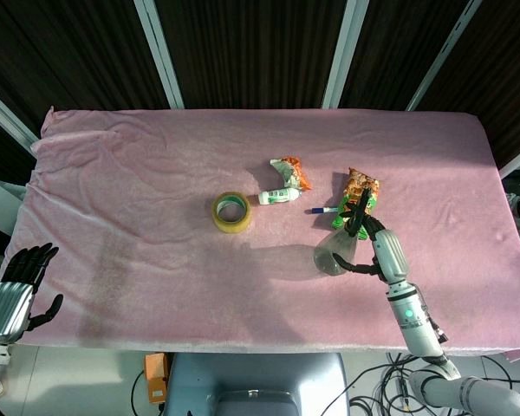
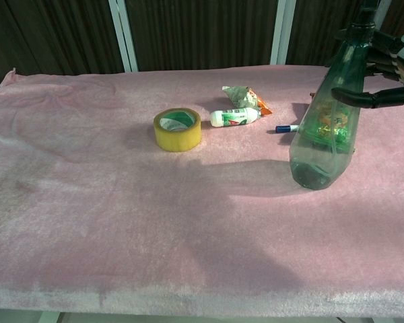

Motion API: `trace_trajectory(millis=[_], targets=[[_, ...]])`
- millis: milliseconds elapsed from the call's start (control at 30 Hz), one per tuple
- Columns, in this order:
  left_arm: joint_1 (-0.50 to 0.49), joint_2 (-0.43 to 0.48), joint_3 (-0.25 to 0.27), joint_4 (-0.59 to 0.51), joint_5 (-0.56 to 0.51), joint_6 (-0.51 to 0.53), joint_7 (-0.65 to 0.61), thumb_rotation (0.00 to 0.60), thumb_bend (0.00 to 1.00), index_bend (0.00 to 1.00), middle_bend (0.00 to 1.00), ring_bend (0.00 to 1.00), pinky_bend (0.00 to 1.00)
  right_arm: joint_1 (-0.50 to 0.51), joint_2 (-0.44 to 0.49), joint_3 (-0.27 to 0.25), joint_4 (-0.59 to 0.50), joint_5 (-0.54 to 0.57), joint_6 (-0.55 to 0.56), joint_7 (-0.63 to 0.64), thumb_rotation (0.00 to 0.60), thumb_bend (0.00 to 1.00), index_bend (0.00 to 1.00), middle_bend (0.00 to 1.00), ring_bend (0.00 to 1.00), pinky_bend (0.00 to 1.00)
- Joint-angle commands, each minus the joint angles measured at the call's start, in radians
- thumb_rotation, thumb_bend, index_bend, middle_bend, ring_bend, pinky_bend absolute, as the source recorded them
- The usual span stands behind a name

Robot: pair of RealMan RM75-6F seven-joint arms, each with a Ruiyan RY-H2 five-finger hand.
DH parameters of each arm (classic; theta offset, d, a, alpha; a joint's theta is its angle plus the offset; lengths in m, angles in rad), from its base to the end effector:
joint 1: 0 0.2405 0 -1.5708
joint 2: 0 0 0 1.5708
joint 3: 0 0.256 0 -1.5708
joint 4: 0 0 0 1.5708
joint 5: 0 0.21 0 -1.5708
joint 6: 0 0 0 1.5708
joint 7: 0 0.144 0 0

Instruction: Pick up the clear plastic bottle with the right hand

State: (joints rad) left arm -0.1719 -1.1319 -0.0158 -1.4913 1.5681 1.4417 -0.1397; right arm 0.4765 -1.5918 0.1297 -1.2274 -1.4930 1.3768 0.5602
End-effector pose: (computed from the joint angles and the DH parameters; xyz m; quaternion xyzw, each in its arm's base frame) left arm -0.3142 0.2031 0.1530 -0.6355 -0.3798 -0.4072 0.5348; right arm -0.2269 -0.3064 0.0332 0.5294 -0.4849 0.6144 0.3272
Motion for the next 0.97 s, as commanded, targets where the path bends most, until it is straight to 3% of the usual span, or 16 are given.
trace_trajectory(millis=[33,167,233,300,433,533,667,967], targets=[[0.0,0.002,-0.001,-0.003,0.001,0.002,0.002,0.6,0.39,0.0,0.03,0.01,0.05,-0.016,0.03,-0.021,-0.014,-0.014,0.0,-0.043,0.6,0.35,0.17,0.31,0.21,0.31],[0.0,0.004,0.003,-0.003,0.012,0.007,-0.001,0.6,0.39,0.0,0.03,0.01,0.05,-0.022,0.135,-0.071,-0.092,-0.012,-0.083,-0.193,0.6,0.35,0.04,0.15,0.07,0.21],[-0.003,0.007,0.009,-0.001,0.028,0.009,-0.014,0.6,0.39,0.0,0.03,0.01,0.05,-0.025,0.227,-0.106,-0.181,0.011,-0.154,-0.319,0.6,0.35,0.0,0.03,0.0,0.09],[-0.001,0.005,0.013,0.004,0.04,0.018,-0.014,0.6,0.39,0.0,0.03,0.01,0.05,-0.049,0.309,-0.129,-0.274,0.043,-0.167,-0.475,0.6,0.35,0.0,0.0,0.0,0.01],[0.009,0.0,0.015,0.01,0.059,0.05,-0.008,0.6,0.39,0.0,0.03,0.01,0.05,-0.155,0.406,-0.179,-0.436,0.076,-0.053,-0.74,0.6,0.35,0.0,0.0,0.0,0.0],[0.015,-0.001,0.015,0.009,0.064,0.068,-0.001,0.6,0.39,0.0,0.03,0.01,0.05,-0.257,0.423,-0.223,-0.492,0.052,0.084,-0.866,0.6,0.34,0.0,0.0,0.0,0.0],[0.025,-0.004,0.017,0.004,0.06,0.076,0.029,0.6,0.39,0.0,0.03,0.01,0.05,-0.357,0.389,-0.243,-0.433,0.011,0.217,-0.87,0.6,0.33,0.0,0.0,0.0,0.06],[0.027,-0.019,0.006,-0.001,0.035,0.071,0.081,0.6,0.39,0.0,0.03,0.0,0.05,-0.378,0.399,-0.209,-0.411,0.001,0.234,-0.821,0.6,0.33,0.0,0.0,0.0,0.03]])
